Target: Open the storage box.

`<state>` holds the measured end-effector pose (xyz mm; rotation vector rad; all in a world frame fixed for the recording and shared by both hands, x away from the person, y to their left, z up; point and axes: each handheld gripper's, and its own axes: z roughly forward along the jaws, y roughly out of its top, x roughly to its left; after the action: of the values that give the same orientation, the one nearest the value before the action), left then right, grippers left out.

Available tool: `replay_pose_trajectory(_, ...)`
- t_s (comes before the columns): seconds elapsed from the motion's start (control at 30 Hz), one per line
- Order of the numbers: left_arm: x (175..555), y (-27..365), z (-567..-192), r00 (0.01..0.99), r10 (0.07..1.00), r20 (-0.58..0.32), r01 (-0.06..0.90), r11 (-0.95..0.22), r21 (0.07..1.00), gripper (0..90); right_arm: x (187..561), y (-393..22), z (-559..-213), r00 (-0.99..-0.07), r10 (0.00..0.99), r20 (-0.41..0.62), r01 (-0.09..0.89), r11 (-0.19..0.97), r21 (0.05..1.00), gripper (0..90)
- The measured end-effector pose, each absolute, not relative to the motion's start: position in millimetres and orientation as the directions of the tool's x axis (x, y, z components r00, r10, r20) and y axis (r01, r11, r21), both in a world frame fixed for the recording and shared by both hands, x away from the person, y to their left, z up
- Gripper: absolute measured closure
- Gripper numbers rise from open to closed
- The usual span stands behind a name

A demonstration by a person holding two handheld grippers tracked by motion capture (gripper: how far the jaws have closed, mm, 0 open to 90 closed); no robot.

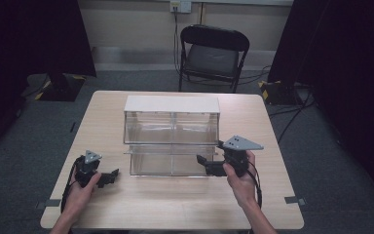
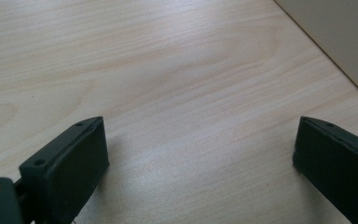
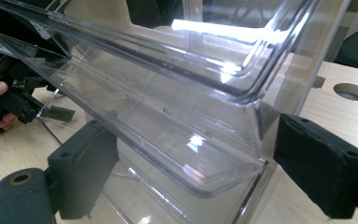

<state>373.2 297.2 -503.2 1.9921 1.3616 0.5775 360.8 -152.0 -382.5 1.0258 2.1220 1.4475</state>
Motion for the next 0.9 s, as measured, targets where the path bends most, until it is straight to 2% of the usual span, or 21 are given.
replay_pose_trajectory(0.9,373.2,297.1,-503.3,0.363,0.932,-0.004,0.646,-0.248,0.721,2.6,364.8,-151.7,-375.5,-0.666,0.740,0.094,0.349,0.198,0.916,12.7)
